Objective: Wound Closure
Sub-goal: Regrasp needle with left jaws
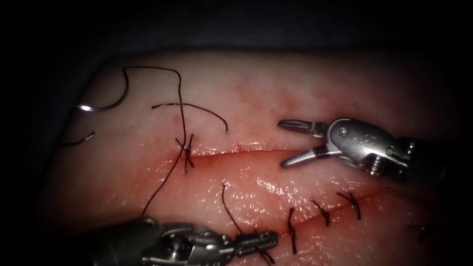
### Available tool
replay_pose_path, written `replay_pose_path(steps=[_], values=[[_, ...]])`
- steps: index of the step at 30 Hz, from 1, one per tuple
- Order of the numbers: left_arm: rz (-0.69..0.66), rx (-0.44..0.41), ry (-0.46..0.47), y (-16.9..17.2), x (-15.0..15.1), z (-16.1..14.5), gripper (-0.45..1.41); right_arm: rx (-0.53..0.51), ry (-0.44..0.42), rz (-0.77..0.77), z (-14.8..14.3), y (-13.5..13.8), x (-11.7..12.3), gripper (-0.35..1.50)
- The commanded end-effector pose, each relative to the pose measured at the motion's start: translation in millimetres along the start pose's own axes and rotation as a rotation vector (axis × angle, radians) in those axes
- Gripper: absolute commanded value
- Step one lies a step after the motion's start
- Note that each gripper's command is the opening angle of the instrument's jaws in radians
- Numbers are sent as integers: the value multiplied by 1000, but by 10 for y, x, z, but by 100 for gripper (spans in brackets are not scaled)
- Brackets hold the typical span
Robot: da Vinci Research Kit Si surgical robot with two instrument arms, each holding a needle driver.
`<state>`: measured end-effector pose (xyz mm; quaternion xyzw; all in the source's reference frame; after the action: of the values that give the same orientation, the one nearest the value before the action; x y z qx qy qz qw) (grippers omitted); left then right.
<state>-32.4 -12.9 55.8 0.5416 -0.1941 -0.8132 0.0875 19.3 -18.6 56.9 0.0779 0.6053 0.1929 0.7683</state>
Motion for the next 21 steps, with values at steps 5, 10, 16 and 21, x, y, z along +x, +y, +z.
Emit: replay_pose_path(steps=[5,10,16,21], values=[[-5,-7,-4,-26,-14,-7,-45,88,63,-213,43,-35,12,116],[10,-23,-27,-29,-23,-13,-45,132,94,-254,74,-60,14,119],[24,-71,-37,-21,-25,-14,-45,181,153,-294,101,-61,11,119],[27,-88,-42,-20,-26,-16,-45,209,182,-308,115,-67,10,116]])
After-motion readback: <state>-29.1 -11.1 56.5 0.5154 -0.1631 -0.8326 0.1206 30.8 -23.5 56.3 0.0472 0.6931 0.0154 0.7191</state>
